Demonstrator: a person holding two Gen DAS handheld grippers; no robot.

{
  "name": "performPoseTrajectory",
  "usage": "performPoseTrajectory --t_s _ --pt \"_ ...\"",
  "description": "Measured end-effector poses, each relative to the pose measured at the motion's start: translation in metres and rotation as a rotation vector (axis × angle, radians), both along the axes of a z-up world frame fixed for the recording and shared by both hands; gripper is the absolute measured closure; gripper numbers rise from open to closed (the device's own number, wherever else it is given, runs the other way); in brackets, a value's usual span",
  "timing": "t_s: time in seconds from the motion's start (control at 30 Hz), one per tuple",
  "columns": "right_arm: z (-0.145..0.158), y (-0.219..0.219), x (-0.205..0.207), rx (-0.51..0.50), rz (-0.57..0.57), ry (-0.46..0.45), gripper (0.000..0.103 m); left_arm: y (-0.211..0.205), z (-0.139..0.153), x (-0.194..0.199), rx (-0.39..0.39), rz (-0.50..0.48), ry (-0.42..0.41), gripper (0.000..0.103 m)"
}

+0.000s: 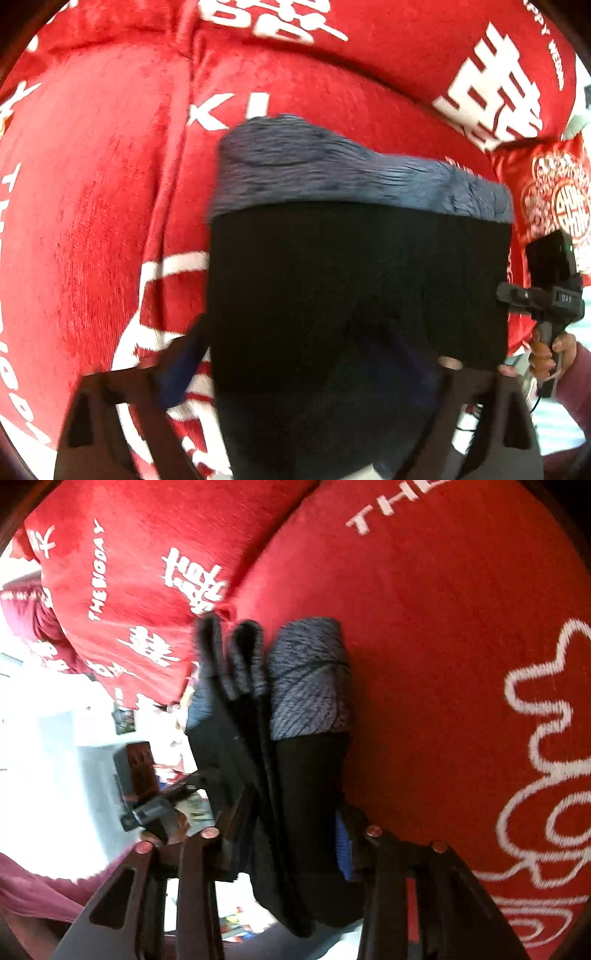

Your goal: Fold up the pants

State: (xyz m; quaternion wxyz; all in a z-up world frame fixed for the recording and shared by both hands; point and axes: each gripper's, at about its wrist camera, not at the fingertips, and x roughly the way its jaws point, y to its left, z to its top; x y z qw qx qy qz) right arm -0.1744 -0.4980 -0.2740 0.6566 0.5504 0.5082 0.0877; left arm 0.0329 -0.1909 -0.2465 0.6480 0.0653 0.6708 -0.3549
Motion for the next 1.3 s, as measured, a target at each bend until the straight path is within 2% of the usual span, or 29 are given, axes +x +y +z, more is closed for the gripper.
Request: performPoseTrajectory --t_s 0.1,0.2,0.3,0.4,0.43,0.53,0.67,0.73,0.93,1.13,1.3 --pt "-0.006 0.000 0.002 -0.010 -0.013 0.022 0.044 0.002 -0.006 0.002 -0.021 0.004 0.014 0.000" --pt "-0.008 0.001 -0.001 -0.017 -0.033 0.034 0.044 0.001 -0.005 0.002 -0.016 -0.008 0.007 0.000" --pt "0.004 0.007 -0.003 -0.080 -0.053 0.091 0.037 -0.004 0.007 -0.002 0.045 -0.016 -0.036 0.000" --pt "0.021 0.013 -0.010 -0.163 -0.085 0.178 0.033 -0.008 0.025 -0.012 0.129 -0.042 -0.124 0.000" --pt "0.029 0.017 -0.014 -0.193 -0.101 0.203 0.033 -0.006 0.031 -0.015 0.143 -0.050 -0.148 0.000" --pt "0.047 0.026 -0.022 -0.272 -0.118 0.250 0.024 -0.002 0.050 -0.026 0.166 -0.045 -0.181 0.000" --pt "0.076 0.040 -0.031 -0.369 -0.145 0.285 0.020 0.006 0.070 -0.039 0.244 -0.014 -0.220 0.000" --pt "0.087 0.048 -0.031 -0.427 -0.144 0.315 0.019 0.007 0.075 -0.043 0.259 -0.007 -0.220 0.000" --pt "0.122 0.080 -0.021 -0.617 -0.061 0.364 0.015 0.005 0.098 -0.053 0.293 -0.005 -0.230 0.000" --pt "0.164 0.112 -0.007 -0.693 -0.014 0.369 0.015 0.008 0.133 -0.062 0.288 -0.011 -0.295 0.000" --pt "0.192 0.130 -0.004 -0.718 -0.013 0.367 0.015 0.014 0.156 -0.066 0.263 -0.025 -0.301 0.000"
